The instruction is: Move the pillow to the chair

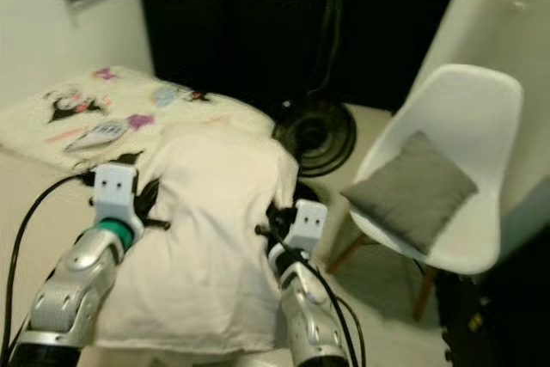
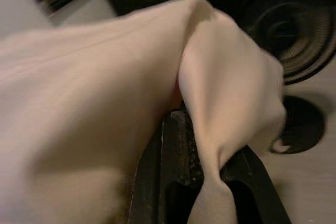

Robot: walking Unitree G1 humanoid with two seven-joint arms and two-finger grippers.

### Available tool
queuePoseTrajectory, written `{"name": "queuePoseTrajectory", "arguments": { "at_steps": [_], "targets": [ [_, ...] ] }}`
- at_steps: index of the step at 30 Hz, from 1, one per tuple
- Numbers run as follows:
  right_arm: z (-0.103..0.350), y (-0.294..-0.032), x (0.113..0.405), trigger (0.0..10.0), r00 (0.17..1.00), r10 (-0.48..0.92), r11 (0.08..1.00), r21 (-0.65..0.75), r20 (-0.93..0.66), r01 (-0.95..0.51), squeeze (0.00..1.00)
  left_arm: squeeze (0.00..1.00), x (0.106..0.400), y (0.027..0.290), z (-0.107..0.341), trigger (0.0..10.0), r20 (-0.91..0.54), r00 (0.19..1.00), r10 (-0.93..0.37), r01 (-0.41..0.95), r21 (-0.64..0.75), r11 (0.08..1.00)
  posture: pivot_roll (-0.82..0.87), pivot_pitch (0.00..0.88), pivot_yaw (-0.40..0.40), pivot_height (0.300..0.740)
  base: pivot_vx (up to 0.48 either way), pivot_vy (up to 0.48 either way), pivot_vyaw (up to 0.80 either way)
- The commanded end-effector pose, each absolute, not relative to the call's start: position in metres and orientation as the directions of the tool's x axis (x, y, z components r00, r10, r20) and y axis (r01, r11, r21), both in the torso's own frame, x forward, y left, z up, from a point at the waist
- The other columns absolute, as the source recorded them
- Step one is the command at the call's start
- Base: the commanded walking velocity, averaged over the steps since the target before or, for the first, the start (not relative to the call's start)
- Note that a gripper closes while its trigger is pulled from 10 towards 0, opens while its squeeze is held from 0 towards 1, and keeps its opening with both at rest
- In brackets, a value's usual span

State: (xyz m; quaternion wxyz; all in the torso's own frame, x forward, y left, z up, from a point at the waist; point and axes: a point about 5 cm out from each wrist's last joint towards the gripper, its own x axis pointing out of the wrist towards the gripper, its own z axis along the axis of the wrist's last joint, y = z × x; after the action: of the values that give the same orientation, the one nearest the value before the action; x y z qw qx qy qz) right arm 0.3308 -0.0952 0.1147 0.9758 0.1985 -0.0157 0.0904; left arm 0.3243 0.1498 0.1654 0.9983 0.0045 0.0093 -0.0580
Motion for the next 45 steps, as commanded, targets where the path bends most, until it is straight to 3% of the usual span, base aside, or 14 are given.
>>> {"name": "queuePoseTrajectory", "arguments": {
  "at_steps": [1,45],
  "targets": [
    [0.131,-0.084,0.331,10.0,0.972,0.177,0.896,0.384,0.155,-0.224,0.00,0.00,0.321,0.155,0.176,10.0,0.048,0.994,-0.096,0.096,0.015,0.995,0.12,0.000,0.059,0.740,0.000,0.000,-0.80],
    [0.141,-0.105,0.330,10.0,0.967,0.165,0.934,0.284,0.193,-0.216,0.00,0.00,0.326,0.134,0.178,10.0,0.067,0.986,-0.154,0.153,0.019,0.988,0.08,0.013,0.047,0.740,0.000,0.000,-0.80]
  ]
}}
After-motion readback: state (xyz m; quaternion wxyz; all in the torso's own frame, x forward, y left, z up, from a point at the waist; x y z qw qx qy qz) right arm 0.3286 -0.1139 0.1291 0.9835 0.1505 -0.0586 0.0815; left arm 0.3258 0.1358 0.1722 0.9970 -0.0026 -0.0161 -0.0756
